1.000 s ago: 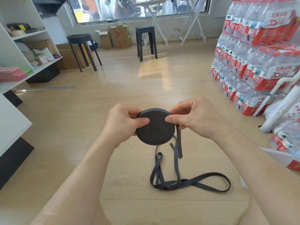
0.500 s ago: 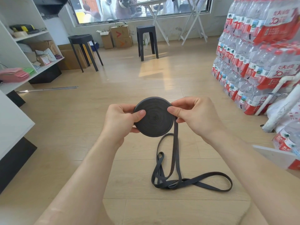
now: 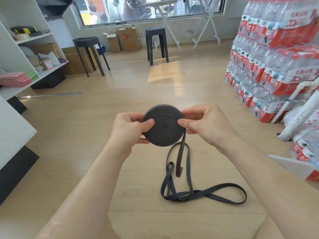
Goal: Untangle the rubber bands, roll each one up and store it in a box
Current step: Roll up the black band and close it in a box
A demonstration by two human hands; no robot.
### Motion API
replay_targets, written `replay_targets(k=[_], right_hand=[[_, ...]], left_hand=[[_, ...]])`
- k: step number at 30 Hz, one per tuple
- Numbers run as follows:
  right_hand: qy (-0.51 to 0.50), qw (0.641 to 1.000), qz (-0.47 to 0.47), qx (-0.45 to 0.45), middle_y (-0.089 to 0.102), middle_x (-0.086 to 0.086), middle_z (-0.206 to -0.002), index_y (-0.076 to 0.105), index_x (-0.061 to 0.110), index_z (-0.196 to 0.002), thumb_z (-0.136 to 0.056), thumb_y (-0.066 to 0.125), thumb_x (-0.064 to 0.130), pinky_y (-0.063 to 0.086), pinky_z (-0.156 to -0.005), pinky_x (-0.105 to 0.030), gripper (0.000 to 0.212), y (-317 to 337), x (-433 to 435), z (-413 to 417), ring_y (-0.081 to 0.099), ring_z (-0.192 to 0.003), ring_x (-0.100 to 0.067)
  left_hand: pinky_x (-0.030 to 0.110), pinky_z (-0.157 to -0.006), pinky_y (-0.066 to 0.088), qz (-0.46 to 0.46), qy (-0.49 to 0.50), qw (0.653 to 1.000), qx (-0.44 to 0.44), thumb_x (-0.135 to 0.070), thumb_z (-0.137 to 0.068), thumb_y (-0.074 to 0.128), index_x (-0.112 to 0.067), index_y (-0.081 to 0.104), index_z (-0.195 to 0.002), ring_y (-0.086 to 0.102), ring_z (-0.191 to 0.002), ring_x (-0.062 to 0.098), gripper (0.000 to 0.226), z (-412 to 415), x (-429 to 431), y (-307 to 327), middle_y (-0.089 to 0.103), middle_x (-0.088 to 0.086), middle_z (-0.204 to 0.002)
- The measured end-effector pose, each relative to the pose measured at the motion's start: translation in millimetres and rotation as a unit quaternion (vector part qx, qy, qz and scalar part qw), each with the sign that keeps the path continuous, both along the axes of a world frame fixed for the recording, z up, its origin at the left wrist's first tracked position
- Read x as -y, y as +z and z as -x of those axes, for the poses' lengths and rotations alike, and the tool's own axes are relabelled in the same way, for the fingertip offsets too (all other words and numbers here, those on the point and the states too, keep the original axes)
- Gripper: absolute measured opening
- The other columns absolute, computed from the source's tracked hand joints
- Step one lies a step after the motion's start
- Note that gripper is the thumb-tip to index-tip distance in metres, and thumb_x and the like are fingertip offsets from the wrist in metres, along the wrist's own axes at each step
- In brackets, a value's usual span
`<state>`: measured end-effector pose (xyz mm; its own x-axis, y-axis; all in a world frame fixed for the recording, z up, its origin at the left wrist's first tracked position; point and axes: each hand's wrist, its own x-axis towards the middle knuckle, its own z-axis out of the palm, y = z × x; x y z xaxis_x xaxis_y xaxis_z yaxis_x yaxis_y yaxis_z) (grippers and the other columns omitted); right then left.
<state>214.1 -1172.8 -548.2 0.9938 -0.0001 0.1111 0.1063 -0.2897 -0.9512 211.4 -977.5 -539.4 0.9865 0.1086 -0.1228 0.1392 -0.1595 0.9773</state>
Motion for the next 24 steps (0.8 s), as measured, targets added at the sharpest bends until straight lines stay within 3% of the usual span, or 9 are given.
replay_targets(k=[2,4,6,10,12,16,19,21,24], right_hand=[[-0.002,0.983,0.162,0.083,0.07,0.01,-0.071,0.075,0.024,-0.079,-0.079,0.076,0.011,0.05,-0.066,-0.021,0.013,1,0,2,0.065,-0.068,-0.006],[0.015,0.947,0.279,0.158,0.066,0.006,-0.069,0.073,0.02,-0.08,-0.08,0.071,0.014,0.045,-0.067,-0.028,0.006,3,-3,6,0.061,-0.072,-0.017],[0.038,0.907,0.365,0.205,0.063,0.002,-0.073,0.07,0.016,-0.084,-0.083,0.066,0.016,0.039,-0.068,-0.03,0.004,3,-7,8,0.057,-0.077,-0.023],[0.085,0.854,0.455,0.237,0.066,-0.005,-0.09,0.068,0.013,-0.098,-0.086,0.058,0.014,0.045,-0.078,-0.038,0.016,-3,-17,9,0.053,-0.088,-0.026],[0.099,0.876,0.413,0.228,0.067,-0.003,-0.086,0.07,0.014,-0.096,-0.084,0.061,0.014,0.046,-0.078,-0.036,0.014,-6,-17,7,0.055,-0.085,-0.023],[0.106,0.969,0.209,0.077,0.07,0.009,-0.083,0.069,0.028,-0.089,-0.078,0.076,0.016,0.048,-0.074,-0.015,0.018,0,-6,2,0.065,-0.081,-0.006],[0.116,0.983,0.142,-0.005,0.074,0.007,-0.081,0.074,0.028,-0.083,-0.077,0.079,0.014,0.054,-0.066,-0.023,0.016,3,5,-1,0.07,-0.078,-0.009],[0.094,0.99,0.105,-0.008,0.075,0.001,-0.078,0.077,0.022,-0.085,-0.076,0.08,0.013,0.052,-0.057,-0.021,0.012,4,7,-2,0.069,-0.07,-0.012],[0.069,0.995,0.073,-0.008,0.075,-0.002,-0.074,0.077,0.016,-0.084,-0.074,0.082,0.012,0.053,-0.056,-0.02,0.012,4,3,-1,0.069,-0.065,-0.015]], left_hand=[[0.041,-0.066,0.06,-0.049,-0.049,0.997,-0.028,-0.002,-0.086,0.064,-0.01,0.067,-0.098,0.068,-0.086,0.025,0.014,0,1,-2,0.071,0.008,-0.094],[0.04,-0.073,0.059,-0.179,-0.101,0.979,-0.006,-0.003,-0.086,0.061,-0.017,0.064,-0.099,0.066,-0.088,0.02,0.019,1,2,-4,0.07,0.0,-0.095],[0.033,-0.077,0.055,-0.328,-0.129,0.933,0.072,-0.007,-0.083,0.063,-0.027,0.062,-0.1,0.064,-0.088,0.012,0.026,5,6,-3,0.068,-0.01,-0.094],[0.029,-0.078,0.048,-0.431,-0.162,0.871,0.171,-0.027,-0.085,0.064,-0.032,0.067,-0.107,0.061,-0.087,0.014,0.023,15,22,-1,0.071,-0.009,-0.092],[0.032,-0.072,0.048,-0.486,-0.153,0.839,0.19,-0.032,-0.086,0.061,-0.031,0.071,-0.101,0.06,-0.082,0.019,0.017,15,23,0,0.071,-0.005,-0.084],[0.036,-0.068,0.051,-0.425,-0.12,0.879,0.179,-0.028,-0.084,0.065,-0.029,0.074,-0.09,0.06,-0.074,0.02,0.011,9,13,2,0.067,-0.005,-0.069],[0.04,-0.07,0.054,-0.343,-0.065,0.921,0.174,-0.023,-0.081,0.07,-0.027,0.074,-0.081,0.064,-0.074,0.018,0.006,5,5,2,0.07,-0.006,-0.069],[0.041,-0.074,0.056,-0.29,-0.045,0.942,0.162,-0.018,-0.079,0.072,-0.027,0.074,-0.079,0.068,-0.076,0.015,0.009,3,2,3,0.072,-0.009,-0.071],[0.039,-0.076,0.057,-0.248,-0.041,0.956,0.151,-0.013,-0.079,0.072,-0.027,0.074,-0.077,0.069,-0.076,0.012,0.014,3,1,4,0.073,-0.011,-0.072]])
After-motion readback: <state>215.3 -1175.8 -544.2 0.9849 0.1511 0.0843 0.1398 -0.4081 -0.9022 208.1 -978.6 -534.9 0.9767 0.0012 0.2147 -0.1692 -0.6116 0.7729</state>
